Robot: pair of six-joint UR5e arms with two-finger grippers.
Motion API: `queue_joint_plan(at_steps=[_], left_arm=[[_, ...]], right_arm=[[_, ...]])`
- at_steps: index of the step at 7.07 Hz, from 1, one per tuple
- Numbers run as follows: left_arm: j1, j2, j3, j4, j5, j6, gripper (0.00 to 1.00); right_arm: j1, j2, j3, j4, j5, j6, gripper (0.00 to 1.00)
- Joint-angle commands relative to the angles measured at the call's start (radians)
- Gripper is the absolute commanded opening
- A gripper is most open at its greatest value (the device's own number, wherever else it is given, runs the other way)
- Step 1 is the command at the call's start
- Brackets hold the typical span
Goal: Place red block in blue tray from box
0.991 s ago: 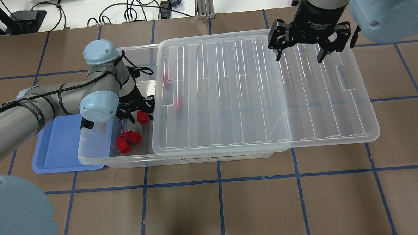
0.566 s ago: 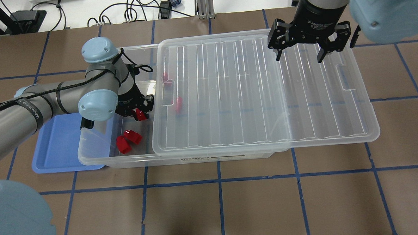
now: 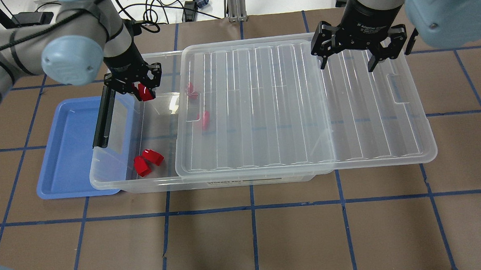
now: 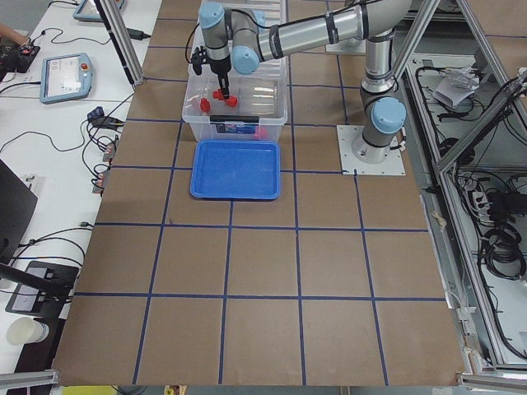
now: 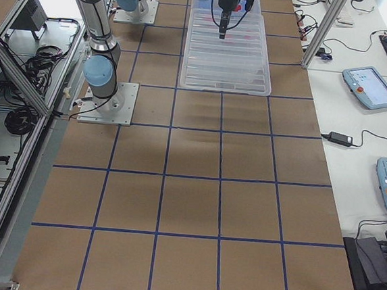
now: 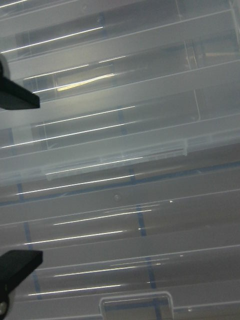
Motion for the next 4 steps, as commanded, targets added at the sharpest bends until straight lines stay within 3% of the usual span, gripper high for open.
queue_joint_plan(at_steps=[1, 4], left_arm=[[0.089, 0.025, 0.09, -0.158, -0.038, 0.095, 0.15], [0.408, 0.001, -0.03, -0.096, -0.077, 0.633, 0.12]], right_arm=[[-0.143, -0.001, 0.002, 0.001, 0.002, -0.137, 1.0], [-0.38, 0.005, 0.007, 0.073, -0.003, -0.365, 1.0]])
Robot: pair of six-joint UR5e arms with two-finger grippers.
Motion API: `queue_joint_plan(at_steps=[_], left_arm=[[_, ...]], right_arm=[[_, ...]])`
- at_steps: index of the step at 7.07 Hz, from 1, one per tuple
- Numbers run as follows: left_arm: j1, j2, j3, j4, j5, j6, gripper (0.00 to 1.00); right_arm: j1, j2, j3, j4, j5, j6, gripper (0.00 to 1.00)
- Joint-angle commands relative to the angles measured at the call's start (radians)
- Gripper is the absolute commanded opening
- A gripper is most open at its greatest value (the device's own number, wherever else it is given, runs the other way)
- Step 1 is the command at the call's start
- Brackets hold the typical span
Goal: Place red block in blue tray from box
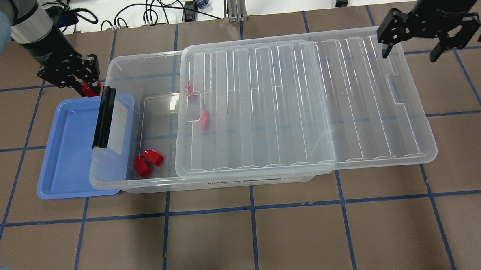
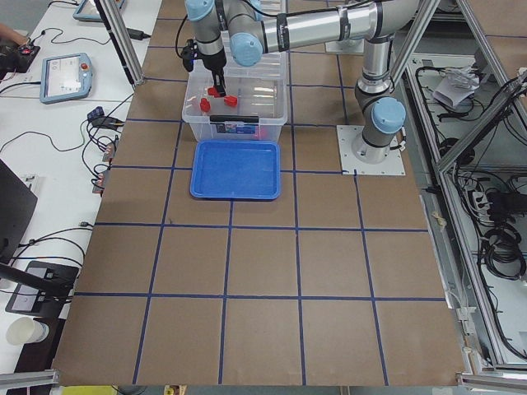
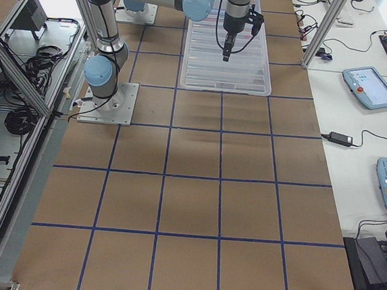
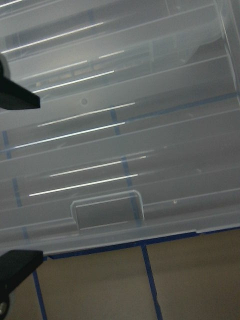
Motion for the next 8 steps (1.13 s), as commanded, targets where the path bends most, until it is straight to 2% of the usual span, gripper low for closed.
queue_joint_plan(at_steps=[1, 2, 3, 4, 5, 6, 7, 8], left_arm=[[0.144, -0.032, -0.105, 0.112, -0.03, 0.214, 0.1], [0.154, -0.046, -0.175, 0.232, -0.024, 0.24, 0.09], [0.155, -0.058, -0.27, 0.36, -0.016, 0.247, 0.09], [0.174, -0.081, -0.351, 0.498, -0.016, 0.245, 0.09], [0.178, -0.09, -0.393, 0.546, -0.016, 0.245, 0.16], [0.178, -0.09, -0.383, 0.551, -0.015, 0.25, 0.88], [0.156, -0.048, -0.333, 0.519, 0.02, 0.245, 1.0], [0.131, -0.023, -0.241, 0.37, 0.052, 0.241, 1.0]], right_arm=[[-0.171, 0.015, 0.014, 0.024, -0.024, -0.247, 1.0], [-0.188, 0.029, 0.045, -0.003, -0.035, -0.356, 1.0], [-0.191, 0.063, 0.095, -0.143, -0.043, -0.397, 1.0], [-0.204, 0.083, 0.138, -0.189, -0.056, -0.409, 1.0], [-0.204, 0.115, 0.154, -0.209, -0.057, -0.411, 1.0], [-0.202, 0.146, 0.159, -0.223, -0.057, -0.408, 1.0], [-0.195, 0.144, 0.169, -0.223, -0.06, -0.4, 1.0], [-0.192, 0.147, 0.172, -0.223, -0.057, -0.395, 1.0]])
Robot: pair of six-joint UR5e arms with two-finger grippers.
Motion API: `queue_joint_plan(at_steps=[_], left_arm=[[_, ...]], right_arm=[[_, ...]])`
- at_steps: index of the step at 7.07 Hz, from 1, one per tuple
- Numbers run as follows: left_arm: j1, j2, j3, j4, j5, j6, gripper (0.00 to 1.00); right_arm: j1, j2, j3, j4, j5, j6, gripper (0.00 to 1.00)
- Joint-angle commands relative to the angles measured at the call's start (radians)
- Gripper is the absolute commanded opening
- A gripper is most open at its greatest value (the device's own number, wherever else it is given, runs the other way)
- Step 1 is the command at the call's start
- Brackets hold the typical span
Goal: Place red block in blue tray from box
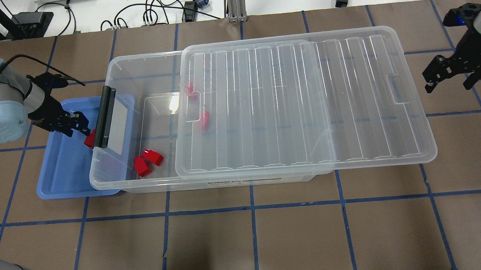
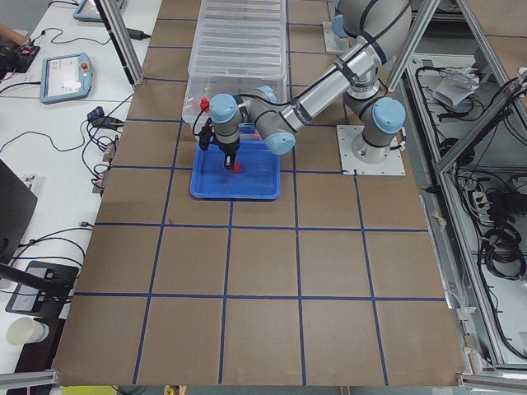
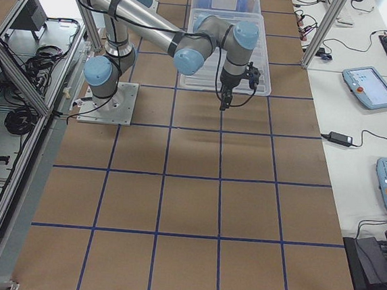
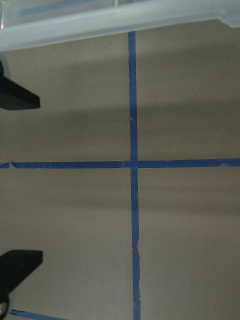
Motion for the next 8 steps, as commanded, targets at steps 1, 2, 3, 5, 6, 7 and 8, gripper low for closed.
queue_joint_plan(at_steps=[1, 2, 3, 5, 6, 7, 8], left_arm=[[-0.073, 0.063, 0.211, -0.268, 0.05, -0.021, 1.0], [-0.163, 0.096, 0.373, -0.478, 0.063, -0.096, 1.0], [-0.257, 0.12, 0.484, -0.583, 0.063, -0.191, 1.0], [-0.439, 0.171, 0.486, -0.615, 0.06, -0.456, 1.0], [-0.518, 0.201, 0.463, -0.613, 0.063, -0.522, 1.0], [-0.534, 0.215, 0.44, -0.601, 0.066, -0.541, 1.0], [-0.522, 0.219, 0.441, -0.577, 0.064, -0.531, 1.0]], right_arm=[[0.016, 0.016, 0.013, -0.002, 0.01, 0.024, 1.0], [0.06, 0.013, 0.007, -0.005, 0.013, 0.037, 1.0], [0.118, 0.015, 0.0, -0.007, 0.015, 0.06, 1.0], [0.207, 0.01, -0.004, -0.007, 0.019, 0.138, 1.0], [0.259, 0.01, -0.004, -0.016, 0.019, 0.209, 1.0], [0.316, 0.01, -0.004, -0.04, 0.019, 0.279, 1.0], [0.342, 0.019, -0.004, -0.049, 0.019, 0.293, 1.0]])
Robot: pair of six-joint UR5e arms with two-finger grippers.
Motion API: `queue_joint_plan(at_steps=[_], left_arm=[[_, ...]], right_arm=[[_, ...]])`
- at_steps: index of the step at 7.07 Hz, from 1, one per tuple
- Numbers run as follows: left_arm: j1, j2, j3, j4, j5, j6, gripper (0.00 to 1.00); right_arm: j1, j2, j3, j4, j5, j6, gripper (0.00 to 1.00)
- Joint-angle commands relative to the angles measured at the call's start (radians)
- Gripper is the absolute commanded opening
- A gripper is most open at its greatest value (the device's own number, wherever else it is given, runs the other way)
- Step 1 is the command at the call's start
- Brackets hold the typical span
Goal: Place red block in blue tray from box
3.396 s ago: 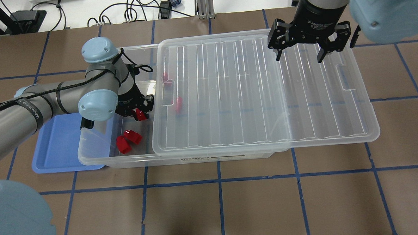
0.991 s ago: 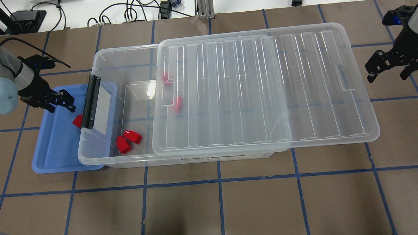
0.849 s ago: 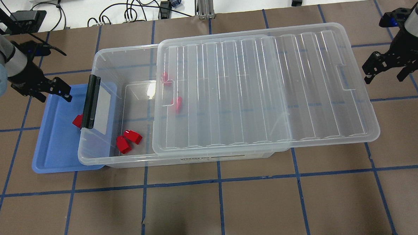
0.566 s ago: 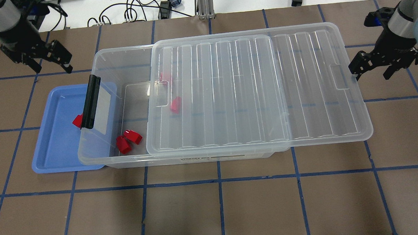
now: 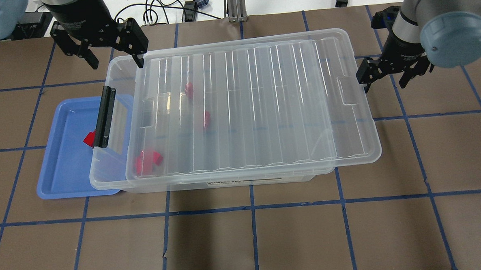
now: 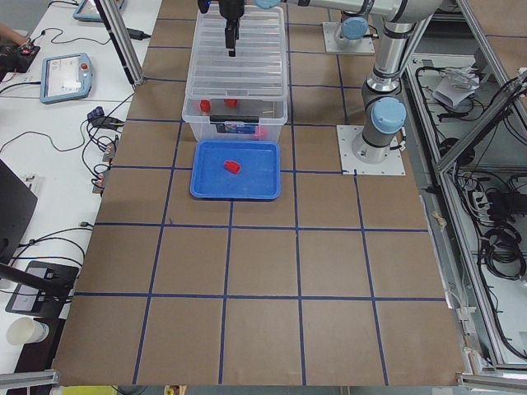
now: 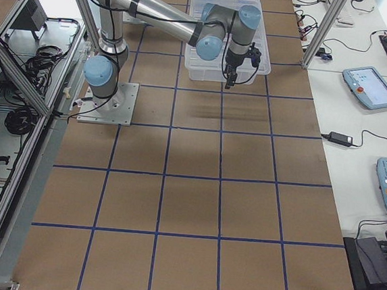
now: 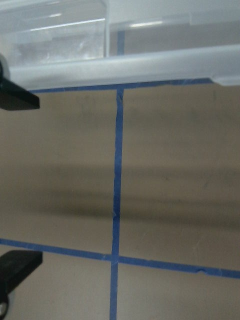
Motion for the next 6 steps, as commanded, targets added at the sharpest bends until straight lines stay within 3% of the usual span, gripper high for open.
queue_joint_plan(at_steps=[1, 2, 3, 4, 6], left_arm=[[0.068, 0.017, -0.008, 0.142, 0.0, -0.01, 1.0], [0.066, 0.061, -0.061, 0.051, -0.003, -0.009, 1.0], [0.074, 0.08, -0.109, 0.044, -0.004, 0.018, 1.0], [0.071, 0.069, -0.15, 0.047, -0.001, 0.022, 1.0], [0.069, 0.097, -0.157, 0.052, -0.015, 0.022, 1.0]], right_arm=[[0.045, 0.004, -0.009, -0.017, -0.003, 0.042, 1.0], [0.038, 0.001, -0.032, -0.007, -0.012, 0.039, 1.0], [0.035, -0.01, -0.069, 0.009, -0.014, 0.042, 1.0], [0.045, -0.054, -0.127, 0.092, -0.008, 0.053, 1.0], [0.129, -0.122, -0.279, 0.274, 0.008, 0.255, 1.0]])
